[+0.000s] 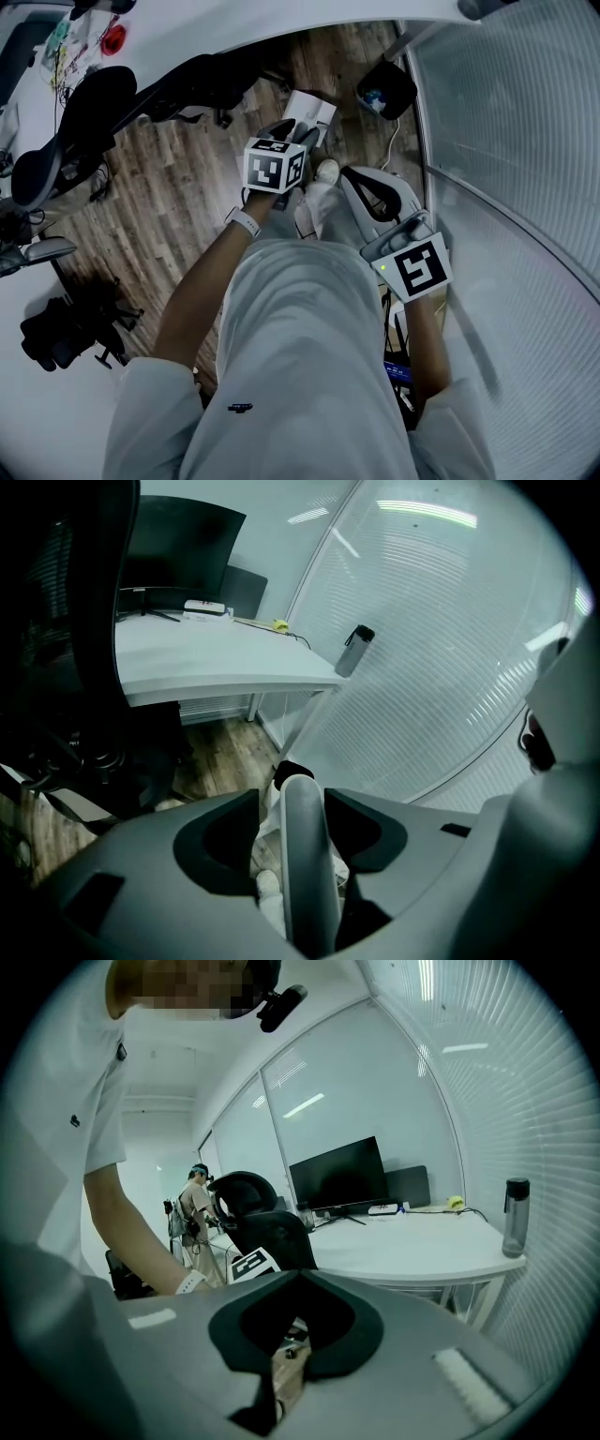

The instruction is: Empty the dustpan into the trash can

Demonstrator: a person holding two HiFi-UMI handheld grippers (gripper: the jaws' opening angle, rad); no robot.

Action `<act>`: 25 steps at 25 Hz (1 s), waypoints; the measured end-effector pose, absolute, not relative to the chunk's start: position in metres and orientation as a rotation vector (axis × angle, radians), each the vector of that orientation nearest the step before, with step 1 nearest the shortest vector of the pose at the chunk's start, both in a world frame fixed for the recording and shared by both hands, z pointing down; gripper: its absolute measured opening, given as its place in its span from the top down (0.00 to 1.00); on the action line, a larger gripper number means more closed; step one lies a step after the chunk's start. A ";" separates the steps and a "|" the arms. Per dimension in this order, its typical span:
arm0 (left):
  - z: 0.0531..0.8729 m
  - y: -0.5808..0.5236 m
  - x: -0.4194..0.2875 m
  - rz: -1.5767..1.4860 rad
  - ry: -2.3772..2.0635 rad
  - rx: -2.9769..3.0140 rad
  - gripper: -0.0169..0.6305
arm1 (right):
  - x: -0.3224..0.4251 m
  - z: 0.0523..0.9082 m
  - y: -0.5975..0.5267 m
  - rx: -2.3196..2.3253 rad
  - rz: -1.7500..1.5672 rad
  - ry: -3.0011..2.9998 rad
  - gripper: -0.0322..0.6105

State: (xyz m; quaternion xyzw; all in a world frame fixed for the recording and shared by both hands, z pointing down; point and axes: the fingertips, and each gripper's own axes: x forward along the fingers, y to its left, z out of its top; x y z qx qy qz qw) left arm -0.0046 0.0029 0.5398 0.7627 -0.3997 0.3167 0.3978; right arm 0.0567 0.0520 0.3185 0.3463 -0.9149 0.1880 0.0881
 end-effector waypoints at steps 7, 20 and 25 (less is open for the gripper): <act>0.509 0.012 -0.019 0.756 -1.074 1.976 0.63 | 0.052 0.318 0.058 0.957 0.571 -2.697 0.93; 0.403 0.021 -0.042 0.571 -1.206 2.100 0.64 | 0.043 0.320 0.067 0.875 0.570 -2.652 0.93; 0.368 0.038 -0.047 0.542 -1.199 2.140 0.69 | 0.045 0.312 0.070 0.918 0.562 -2.637 0.93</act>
